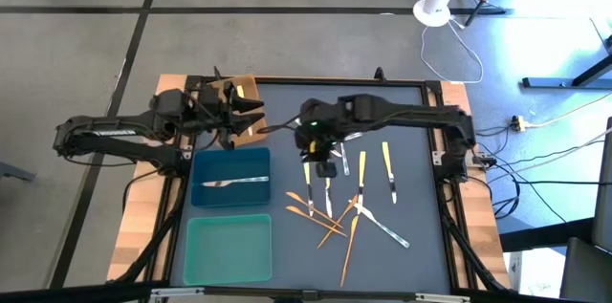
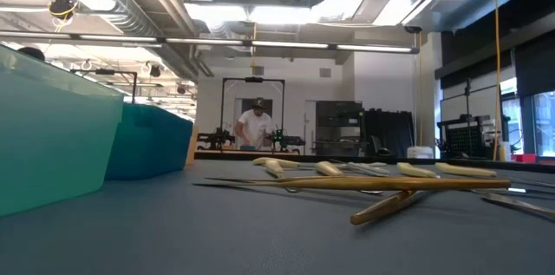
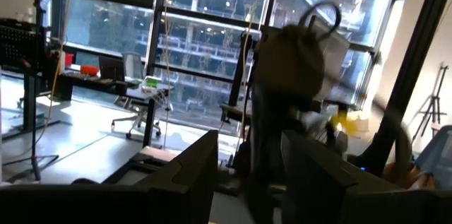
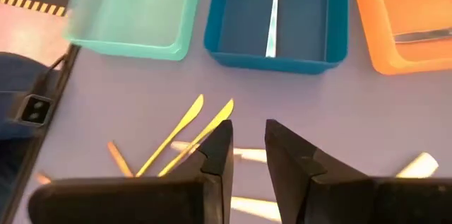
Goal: Sort silverware by color (type)
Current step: Put the gold knife into the green bin
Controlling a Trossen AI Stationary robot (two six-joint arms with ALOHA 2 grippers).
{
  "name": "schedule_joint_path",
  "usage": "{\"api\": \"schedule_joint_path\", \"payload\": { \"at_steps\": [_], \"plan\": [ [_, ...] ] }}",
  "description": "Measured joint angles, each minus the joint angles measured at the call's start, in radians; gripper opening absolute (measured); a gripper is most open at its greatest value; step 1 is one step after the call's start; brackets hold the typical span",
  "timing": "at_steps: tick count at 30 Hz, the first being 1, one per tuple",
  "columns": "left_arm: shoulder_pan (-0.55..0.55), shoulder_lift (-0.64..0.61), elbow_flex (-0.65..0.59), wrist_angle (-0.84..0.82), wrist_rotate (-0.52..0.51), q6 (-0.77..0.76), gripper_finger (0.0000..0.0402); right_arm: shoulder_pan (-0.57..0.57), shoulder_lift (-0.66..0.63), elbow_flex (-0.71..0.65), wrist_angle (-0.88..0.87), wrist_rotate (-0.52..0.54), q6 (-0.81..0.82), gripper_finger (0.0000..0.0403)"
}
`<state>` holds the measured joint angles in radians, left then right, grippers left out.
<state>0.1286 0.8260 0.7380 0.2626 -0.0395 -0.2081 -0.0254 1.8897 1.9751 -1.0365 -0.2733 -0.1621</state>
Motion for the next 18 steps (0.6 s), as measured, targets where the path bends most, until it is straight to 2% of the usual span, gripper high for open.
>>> {"api": "schedule_joint_path", "payload": {
  "at_steps": [4,8,13,18],
  "plan": [
    [-0.001,0.036,0.000,0.002,0.000,-0.002,0.0150,0.000,-0.089,-0.023,-0.040,0.007,0.005,0.0072],
    [-0.013,0.082,0.000,0.026,0.004,-0.019,0.0150,0.000,-0.218,-0.123,-0.044,0.075,0.050,0.0072],
    [-0.039,0.161,0.001,0.096,0.008,-0.019,0.0150,-0.001,-0.414,-0.343,-0.001,0.190,0.126,0.0072],
    [-0.061,0.245,0.001,0.167,0.008,-0.019,0.0150,-0.001,-0.635,-0.639,0.164,0.246,0.207,0.0072]
  ]
}}
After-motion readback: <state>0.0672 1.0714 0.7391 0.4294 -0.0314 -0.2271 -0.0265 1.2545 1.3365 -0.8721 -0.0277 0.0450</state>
